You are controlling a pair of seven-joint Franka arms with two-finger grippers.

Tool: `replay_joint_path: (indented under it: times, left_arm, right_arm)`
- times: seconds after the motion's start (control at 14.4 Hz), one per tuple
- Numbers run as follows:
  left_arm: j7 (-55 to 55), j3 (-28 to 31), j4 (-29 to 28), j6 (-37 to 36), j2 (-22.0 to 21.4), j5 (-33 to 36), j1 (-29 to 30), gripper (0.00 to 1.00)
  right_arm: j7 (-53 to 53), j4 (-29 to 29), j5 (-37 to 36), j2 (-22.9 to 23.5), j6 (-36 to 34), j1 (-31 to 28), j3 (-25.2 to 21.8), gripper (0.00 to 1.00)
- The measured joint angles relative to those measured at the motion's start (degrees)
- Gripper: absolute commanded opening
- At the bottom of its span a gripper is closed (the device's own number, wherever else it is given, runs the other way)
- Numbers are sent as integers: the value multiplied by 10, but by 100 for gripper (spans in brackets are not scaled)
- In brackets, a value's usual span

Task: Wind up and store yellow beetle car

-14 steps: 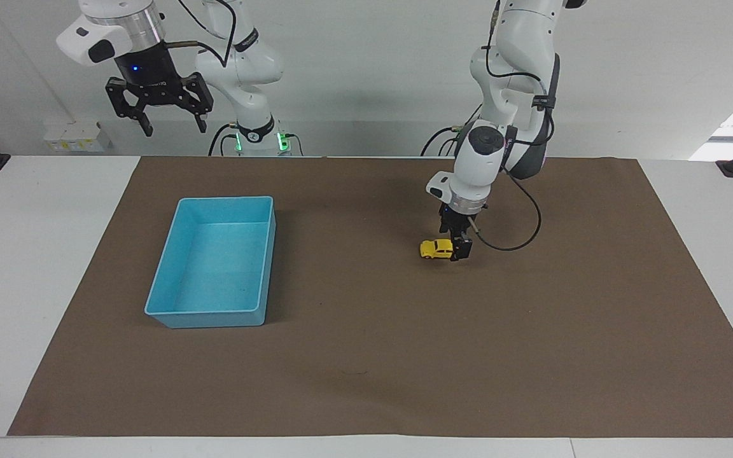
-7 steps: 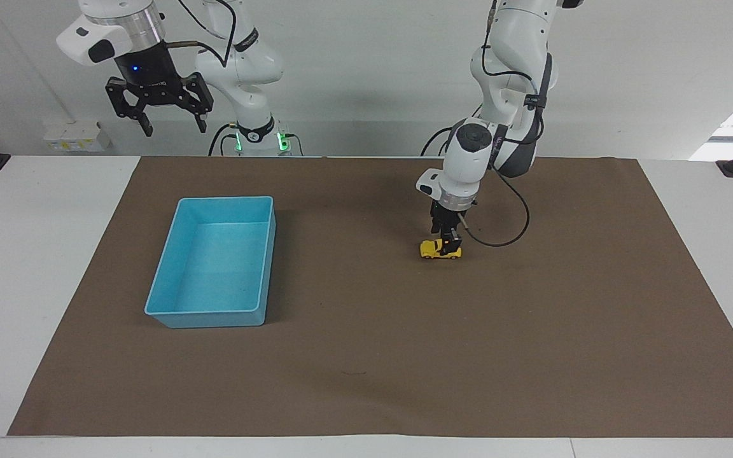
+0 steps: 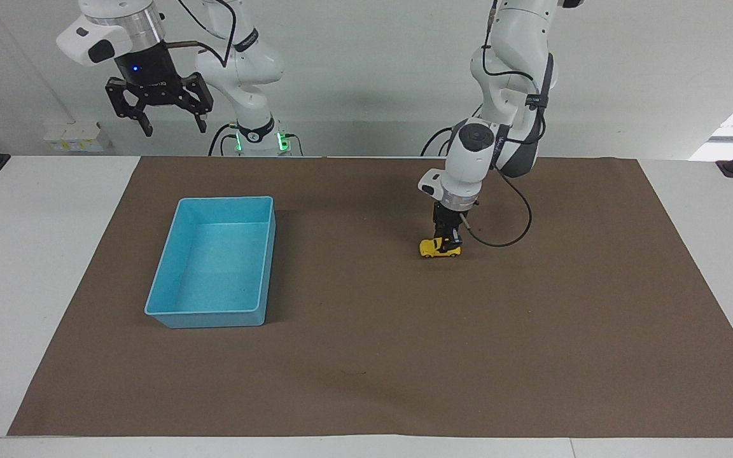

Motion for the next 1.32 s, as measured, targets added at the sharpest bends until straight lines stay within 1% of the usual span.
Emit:
replay_joint_path:
  times: [0.28, 0.76, 1.32]
  left_arm:
    - [39, 2, -4, -9, -5, 0, 15, 0]
    - [101, 3, -12, -28, -15, -1, 73, 0]
    - [155, 5, -13, -43, -19, -1, 120, 0]
  right_arm:
    - [0, 0, 0, 0, 0, 0, 0, 100]
    - [0, 0, 0, 0, 0, 0, 0, 100]
    - [0, 0, 0, 0, 0, 0, 0, 100]
